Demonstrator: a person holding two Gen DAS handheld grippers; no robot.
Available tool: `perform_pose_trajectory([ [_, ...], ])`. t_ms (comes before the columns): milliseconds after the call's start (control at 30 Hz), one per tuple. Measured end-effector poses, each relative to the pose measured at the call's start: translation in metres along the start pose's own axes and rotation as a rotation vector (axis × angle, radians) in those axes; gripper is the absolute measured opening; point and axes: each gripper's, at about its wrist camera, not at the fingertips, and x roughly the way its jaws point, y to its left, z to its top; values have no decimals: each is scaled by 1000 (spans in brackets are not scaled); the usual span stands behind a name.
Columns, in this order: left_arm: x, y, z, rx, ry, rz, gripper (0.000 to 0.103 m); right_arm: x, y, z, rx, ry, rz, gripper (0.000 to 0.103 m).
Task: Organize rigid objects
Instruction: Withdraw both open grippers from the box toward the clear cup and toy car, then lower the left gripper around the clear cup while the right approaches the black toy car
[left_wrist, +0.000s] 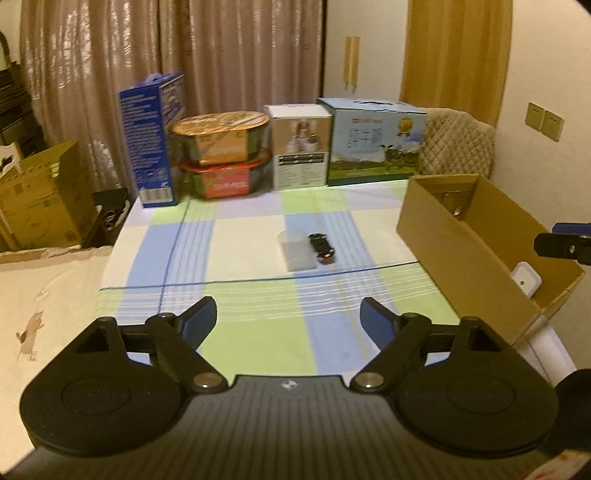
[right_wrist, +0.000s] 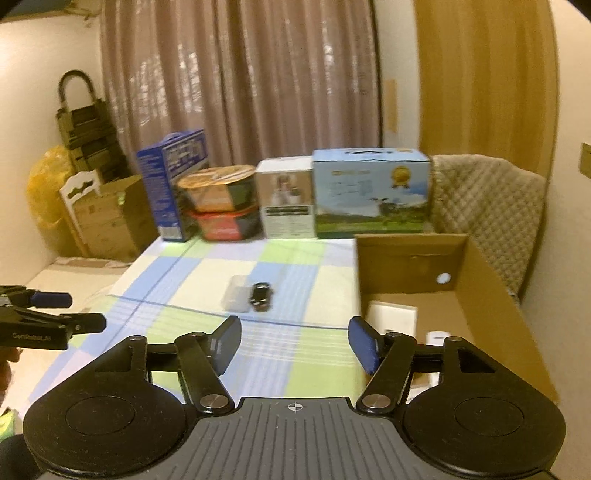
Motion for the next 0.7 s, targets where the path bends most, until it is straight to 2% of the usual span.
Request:
perform_pose_trajectory([
  [133,-3,11,-5,-22,-6,22,95,9,20,-4,-23,16,25,64],
  [400,11,29,-11,-56,1,53,101,32,42,-7,-39,46,47,66],
  [700,56,36,-9,-56,-16,128,102,84,47,-10,-20,76,56,66],
])
